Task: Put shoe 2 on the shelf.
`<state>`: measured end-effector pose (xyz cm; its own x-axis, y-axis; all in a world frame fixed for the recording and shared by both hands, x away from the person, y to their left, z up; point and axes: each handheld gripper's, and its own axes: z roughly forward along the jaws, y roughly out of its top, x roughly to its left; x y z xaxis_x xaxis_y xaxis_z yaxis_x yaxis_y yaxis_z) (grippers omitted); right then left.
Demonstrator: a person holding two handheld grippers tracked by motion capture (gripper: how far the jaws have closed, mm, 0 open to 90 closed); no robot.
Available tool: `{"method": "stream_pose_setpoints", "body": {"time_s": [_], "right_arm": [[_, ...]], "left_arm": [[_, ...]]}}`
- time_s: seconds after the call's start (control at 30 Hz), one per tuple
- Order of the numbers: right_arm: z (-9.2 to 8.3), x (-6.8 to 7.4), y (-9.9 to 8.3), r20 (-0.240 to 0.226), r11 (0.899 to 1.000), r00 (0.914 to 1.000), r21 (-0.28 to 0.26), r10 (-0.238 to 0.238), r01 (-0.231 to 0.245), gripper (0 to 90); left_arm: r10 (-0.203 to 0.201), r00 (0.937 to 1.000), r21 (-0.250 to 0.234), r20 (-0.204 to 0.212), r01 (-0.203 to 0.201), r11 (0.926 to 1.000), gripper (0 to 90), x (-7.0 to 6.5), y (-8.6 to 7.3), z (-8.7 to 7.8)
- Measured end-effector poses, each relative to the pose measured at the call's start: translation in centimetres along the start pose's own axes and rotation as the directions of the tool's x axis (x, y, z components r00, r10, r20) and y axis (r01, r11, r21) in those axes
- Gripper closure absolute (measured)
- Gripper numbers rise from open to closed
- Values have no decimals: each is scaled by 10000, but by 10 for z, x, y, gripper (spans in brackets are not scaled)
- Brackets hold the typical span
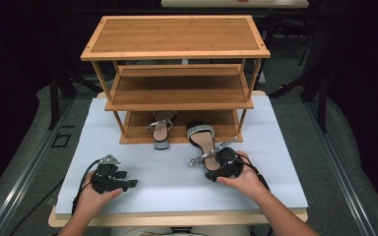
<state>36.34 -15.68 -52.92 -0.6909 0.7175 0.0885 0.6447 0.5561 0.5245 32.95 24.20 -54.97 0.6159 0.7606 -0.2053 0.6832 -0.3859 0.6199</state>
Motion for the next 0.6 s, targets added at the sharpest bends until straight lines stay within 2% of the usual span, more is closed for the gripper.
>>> {"method": "stream_pose_setpoints", "body": {"time_s": [0.03, 0.13, 0.2, 0.27, 0.37, 0.47, 0.5, 0.53, 0.57, 0.6], "right_arm": [[0, -2, 2, -205, 9999, 9998, -140, 32, -35, 286], [1, -4, 12, 112, 9999, 9999, -137, 95, -93, 289], [4, -7, 19, -98, 9993, 9999, -334, 142, -145, 291], [6, -11, 26, 33, 9989, 9997, -386, 256, -254, 293], [9, -16, 36, -14, 9979, 9991, -496, 423, -423, 300], [16, -21, 44, 581, 9976, 9969, -481, 534, -506, 350], [16, -21, 44, 581, 9976, 9969, -481, 534, -506, 350], [20, -29, 49, 249, 9952, 9967, -616, 778, -761, 365], [21, -30, 52, 549, 9936, 9936, -611, 986, -952, 366], [22, -30, 53, 435, 9912, 9921, -648, 1180, -1150, 366]], "left_arm": [[-23, 10000, 19, 19, 23, 10000, 374, 0, 0, 0], [-15, 10000, 9, 16, 15, 10000, 374, 0, 0, 0], [-13, 10000, 7, 23, 13, 10000, 374, 1, 0, 0], [-54, 10000, -10, 49, 54, 10000, 374, 1, 0, 0], [-43, 10000, -18, 72, 43, 10000, 374, 1, 0, 1], [-48, 10000, -11, 80, 48, 10000, 374, 1, 1, 1], [-51, 9999, -9, 86, 51, 10000, 374, 1, 1, 1], [-48, 10000, -12, 86, 48, 10000, 374, 1, 1, 1], [-47, 9999, -11, 95, 47, 10000, 374, 2, 1, 1], [-47, 9999, -11, 101, 48, 10000, 374, 2, 1, 1]]}}
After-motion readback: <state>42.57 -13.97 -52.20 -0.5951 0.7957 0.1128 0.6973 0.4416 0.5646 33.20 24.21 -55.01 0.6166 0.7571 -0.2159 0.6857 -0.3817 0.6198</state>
